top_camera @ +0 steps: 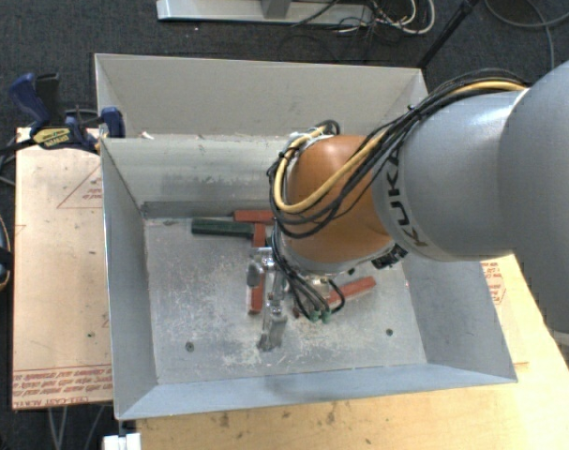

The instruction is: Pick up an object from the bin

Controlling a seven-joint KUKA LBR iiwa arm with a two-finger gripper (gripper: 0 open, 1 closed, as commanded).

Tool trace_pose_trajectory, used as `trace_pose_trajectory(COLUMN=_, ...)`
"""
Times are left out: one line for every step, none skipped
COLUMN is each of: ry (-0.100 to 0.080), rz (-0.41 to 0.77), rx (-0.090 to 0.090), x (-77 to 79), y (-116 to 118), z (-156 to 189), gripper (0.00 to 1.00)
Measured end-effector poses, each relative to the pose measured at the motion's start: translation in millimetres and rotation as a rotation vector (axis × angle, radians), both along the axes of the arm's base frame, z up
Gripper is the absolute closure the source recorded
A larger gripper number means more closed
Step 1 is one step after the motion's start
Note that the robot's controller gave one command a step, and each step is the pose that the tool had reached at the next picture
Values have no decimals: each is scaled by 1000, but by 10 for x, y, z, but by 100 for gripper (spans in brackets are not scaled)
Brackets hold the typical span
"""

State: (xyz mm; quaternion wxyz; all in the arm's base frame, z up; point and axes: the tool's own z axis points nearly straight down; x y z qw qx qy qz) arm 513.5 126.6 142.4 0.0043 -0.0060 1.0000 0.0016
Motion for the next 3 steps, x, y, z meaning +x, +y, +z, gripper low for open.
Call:
trace_pose_trajectory(ry=7, rz=58, rx=-3, x=-76, y=-61, z=-520, gripper=0)
trace_pose_trajectory(ry=13, rz=3, rx=0, x=287, y=-434, z=-509, gripper=0)
trace_pose_trajectory(ry=8, rz=53, rx=-2, x=70, y=-535, z=74, gripper=100)
